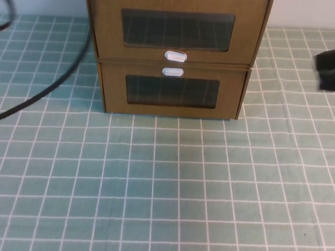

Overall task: Open the shoe box
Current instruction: 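Pull the top drawer of the cardboard box fully open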

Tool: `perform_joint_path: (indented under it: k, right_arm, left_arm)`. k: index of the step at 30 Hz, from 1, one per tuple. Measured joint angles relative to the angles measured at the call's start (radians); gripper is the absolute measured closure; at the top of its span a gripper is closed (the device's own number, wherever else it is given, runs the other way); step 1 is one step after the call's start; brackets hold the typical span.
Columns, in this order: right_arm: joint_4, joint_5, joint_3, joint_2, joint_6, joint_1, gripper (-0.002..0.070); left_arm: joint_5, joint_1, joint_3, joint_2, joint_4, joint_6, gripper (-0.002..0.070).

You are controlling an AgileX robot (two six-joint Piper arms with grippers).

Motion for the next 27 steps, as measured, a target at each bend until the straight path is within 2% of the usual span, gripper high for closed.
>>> perform_joint_path:
  k: [3, 8, 12, 16, 19, 22, 27]
  right_arm:
    - [0.075, 0.024, 0.0, 0.045, -0.218, 0.07, 0.0689]
    - [0.096, 0.119, -0.002, 0.08, -0.434, 0.166, 0.069]
    - [0.093, 0.148, -0.002, 0.089, -0.505, 0.186, 0.0689]
    - [0.039, 0.149, -0.004, 0.089, -0.513, 0.188, 0.0689]
    - [-0.061, 0.149, -0.013, 0.096, -0.475, 0.191, 0.0689]
    - [-0.241, 0.131, -0.033, 0.11, -0.342, 0.217, 0.069]
    - [-0.71, 0.085, -0.066, 0.152, 0.041, 0.304, 0.0689]
  left_arm:
    - [0.068, -0.064, -0.14, 0.121, -0.004, 0.088, 0.068]
    - [0.239, -0.123, -0.392, 0.344, -0.1, 0.302, 0.068]
    - [0.386, -0.127, -0.601, 0.524, -0.252, 0.447, 0.068]
    - [0.526, -0.127, -0.786, 0.677, -0.327, 0.497, 0.068]
    - [0.611, -0.127, -0.882, 0.771, -0.366, 0.496, 0.068]
    - [0.639, -0.127, -0.931, 0.804, -0.397, 0.469, 0.068]
    - [0.657, -0.127, -0.945, 0.822, -0.427, 0.461, 0.068]
